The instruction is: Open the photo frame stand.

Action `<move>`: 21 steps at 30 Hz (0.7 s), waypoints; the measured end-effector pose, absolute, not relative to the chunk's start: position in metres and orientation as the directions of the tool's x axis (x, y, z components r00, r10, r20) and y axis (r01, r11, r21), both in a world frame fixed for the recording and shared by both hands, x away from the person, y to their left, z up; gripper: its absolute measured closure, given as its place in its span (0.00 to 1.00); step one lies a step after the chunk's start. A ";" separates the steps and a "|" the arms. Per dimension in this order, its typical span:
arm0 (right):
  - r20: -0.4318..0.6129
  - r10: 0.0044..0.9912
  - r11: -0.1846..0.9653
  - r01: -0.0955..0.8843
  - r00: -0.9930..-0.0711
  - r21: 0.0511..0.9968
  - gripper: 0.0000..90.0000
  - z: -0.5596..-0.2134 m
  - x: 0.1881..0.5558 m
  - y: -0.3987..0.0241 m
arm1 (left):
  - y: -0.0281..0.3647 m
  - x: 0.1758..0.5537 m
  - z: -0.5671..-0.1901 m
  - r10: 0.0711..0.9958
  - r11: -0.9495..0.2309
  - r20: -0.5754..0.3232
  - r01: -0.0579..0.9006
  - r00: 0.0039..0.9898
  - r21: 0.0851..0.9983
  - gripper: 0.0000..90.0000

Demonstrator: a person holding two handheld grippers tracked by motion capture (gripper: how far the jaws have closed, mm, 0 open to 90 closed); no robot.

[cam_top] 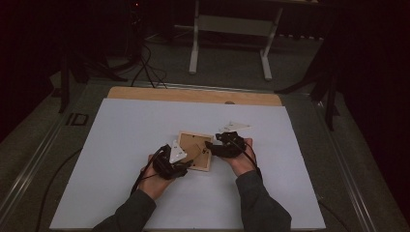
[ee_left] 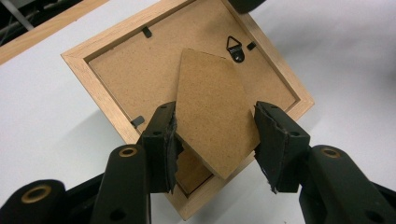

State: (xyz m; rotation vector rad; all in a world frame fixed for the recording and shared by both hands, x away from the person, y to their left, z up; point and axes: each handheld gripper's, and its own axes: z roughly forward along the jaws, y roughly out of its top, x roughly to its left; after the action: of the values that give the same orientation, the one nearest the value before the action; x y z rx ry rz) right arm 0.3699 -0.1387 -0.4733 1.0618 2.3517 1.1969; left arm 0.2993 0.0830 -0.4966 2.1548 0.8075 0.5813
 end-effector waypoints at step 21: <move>0.183 0.691 0.354 0.548 -0.700 0.758 0.39 -0.492 0.382 -0.136 | 0.082 0.290 -0.501 0.679 -0.567 0.229 0.299 0.697 0.768 0.58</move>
State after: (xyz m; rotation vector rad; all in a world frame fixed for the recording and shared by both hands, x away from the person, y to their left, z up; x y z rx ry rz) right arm 0.3822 -0.1362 -0.4917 1.1290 2.4422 1.2652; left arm 0.2905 0.0820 -0.5012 2.1758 0.7437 0.6694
